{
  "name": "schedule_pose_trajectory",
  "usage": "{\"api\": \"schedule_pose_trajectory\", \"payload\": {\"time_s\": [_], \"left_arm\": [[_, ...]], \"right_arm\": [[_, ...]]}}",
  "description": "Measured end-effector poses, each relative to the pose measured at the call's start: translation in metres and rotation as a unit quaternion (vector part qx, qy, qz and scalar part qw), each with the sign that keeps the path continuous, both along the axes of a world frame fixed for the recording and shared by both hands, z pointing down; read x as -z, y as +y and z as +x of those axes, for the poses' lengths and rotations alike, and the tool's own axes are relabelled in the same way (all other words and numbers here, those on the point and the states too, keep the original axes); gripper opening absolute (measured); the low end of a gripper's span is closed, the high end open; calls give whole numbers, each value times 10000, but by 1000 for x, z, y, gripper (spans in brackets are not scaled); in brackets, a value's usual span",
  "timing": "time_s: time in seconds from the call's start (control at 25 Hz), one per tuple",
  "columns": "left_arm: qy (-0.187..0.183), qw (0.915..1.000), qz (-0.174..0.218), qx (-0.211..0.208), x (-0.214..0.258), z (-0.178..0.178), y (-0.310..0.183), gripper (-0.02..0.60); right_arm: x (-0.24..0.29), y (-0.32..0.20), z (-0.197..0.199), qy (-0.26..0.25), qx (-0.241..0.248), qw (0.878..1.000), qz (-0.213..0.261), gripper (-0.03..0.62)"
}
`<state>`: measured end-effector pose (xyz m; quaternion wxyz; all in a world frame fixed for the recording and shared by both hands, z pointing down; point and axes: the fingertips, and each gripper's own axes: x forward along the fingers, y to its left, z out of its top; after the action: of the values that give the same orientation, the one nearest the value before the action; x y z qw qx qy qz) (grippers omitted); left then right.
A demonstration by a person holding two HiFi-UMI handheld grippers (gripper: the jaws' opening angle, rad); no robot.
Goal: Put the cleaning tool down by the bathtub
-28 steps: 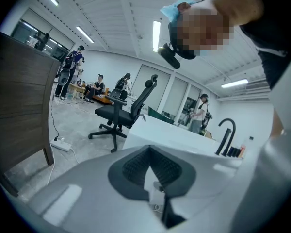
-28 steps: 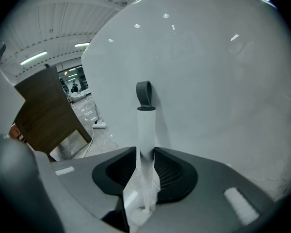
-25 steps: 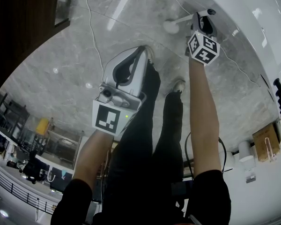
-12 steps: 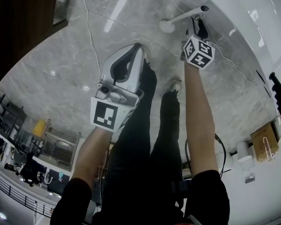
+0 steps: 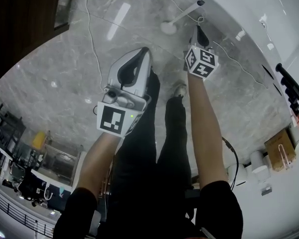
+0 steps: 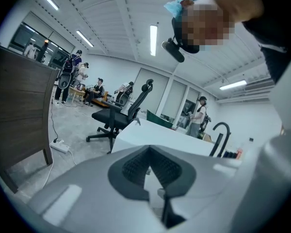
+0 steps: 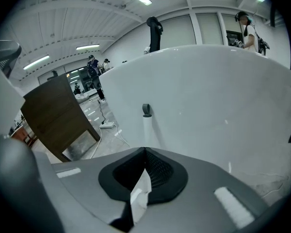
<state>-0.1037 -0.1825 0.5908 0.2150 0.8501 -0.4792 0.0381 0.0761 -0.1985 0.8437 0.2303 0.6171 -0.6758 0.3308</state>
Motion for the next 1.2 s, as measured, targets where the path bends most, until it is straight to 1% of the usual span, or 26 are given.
{"api": "schedule_pose_trajectory", "payload": {"time_s": [0.2, 0.48, 0.72, 1.0, 1.2], "left_arm": [[-7, 10000, 72, 12, 27, 13, 11, 6], [17, 9997, 234, 90, 83, 30, 24, 6], [-20, 9989, 449, 101, 134, 44, 36, 6], [-39, 9987, 440, 267, 182, 53, 63, 6], [-117, 9983, 450, 363, 215, 60, 85, 6]], "right_arm": [[29, 23, 2, -160, -19, 9999, -37, 0], [86, 52, 3, -321, 81, 9994, -42, 0], [142, 63, 11, -370, 169, 9991, 108, 0], [204, 89, 20, -410, 299, 9985, 181, 0], [248, 114, 24, -464, 399, 9979, 233, 0]]}}
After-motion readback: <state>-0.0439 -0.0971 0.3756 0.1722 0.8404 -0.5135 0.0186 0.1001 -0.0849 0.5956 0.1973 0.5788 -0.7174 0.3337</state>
